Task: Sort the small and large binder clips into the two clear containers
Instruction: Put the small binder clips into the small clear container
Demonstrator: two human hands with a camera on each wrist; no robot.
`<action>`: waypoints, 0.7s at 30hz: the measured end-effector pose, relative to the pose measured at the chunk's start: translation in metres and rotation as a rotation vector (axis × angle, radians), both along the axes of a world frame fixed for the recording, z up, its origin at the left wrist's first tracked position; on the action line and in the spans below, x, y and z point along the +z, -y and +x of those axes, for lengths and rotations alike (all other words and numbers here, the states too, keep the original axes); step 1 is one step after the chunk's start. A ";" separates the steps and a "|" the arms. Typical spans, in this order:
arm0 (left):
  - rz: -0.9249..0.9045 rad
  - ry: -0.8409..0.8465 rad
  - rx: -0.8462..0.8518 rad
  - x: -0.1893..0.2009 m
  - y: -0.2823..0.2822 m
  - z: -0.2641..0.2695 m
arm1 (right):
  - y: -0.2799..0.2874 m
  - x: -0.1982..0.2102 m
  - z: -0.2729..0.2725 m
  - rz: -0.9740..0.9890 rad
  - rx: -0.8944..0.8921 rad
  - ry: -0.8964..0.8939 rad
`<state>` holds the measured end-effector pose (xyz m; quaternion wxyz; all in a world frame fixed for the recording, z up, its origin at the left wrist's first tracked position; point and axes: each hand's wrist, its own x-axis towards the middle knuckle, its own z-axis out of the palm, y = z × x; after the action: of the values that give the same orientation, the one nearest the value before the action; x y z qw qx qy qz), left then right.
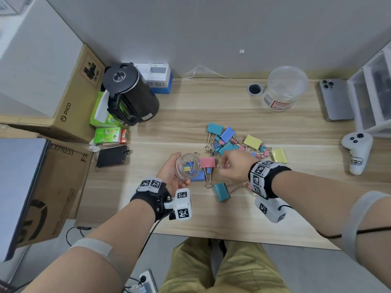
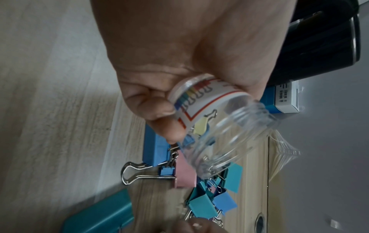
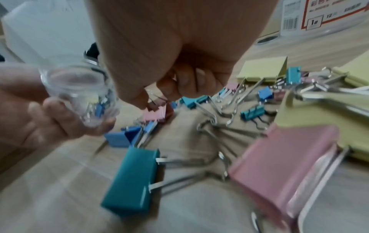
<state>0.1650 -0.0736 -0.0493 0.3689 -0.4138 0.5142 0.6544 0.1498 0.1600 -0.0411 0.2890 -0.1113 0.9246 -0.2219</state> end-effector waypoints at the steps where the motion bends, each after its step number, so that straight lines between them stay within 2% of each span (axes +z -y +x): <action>1: -0.001 0.001 0.009 0.001 0.000 -0.001 | 0.001 0.008 -0.006 -0.024 -0.042 -0.014; 4: -0.009 -0.006 0.034 0.002 -0.004 -0.004 | 0.015 0.032 -0.023 -0.132 -0.076 -0.004; 7: 0.009 -0.047 -0.004 0.006 -0.012 -0.009 | 0.036 0.050 -0.032 -0.185 0.002 -0.010; 12: 0.092 -0.077 -0.056 0.010 -0.016 -0.012 | 0.059 0.051 -0.031 -0.199 0.076 -0.021; 16: 0.109 -0.052 -0.020 0.007 -0.009 -0.009 | 0.055 0.047 -0.024 -0.362 -0.024 0.076; 18: 0.105 -0.044 -0.009 0.005 -0.004 -0.007 | 0.052 0.043 -0.025 -0.435 -0.146 0.047; 21: 0.088 -0.032 0.003 0.000 0.004 -0.007 | 0.042 0.029 -0.030 -0.367 -0.292 -0.043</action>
<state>0.1583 -0.0772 -0.0494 0.3774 -0.3873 0.4903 0.6836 0.1197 0.1176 -0.0124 0.2088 -0.0316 0.8810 -0.4234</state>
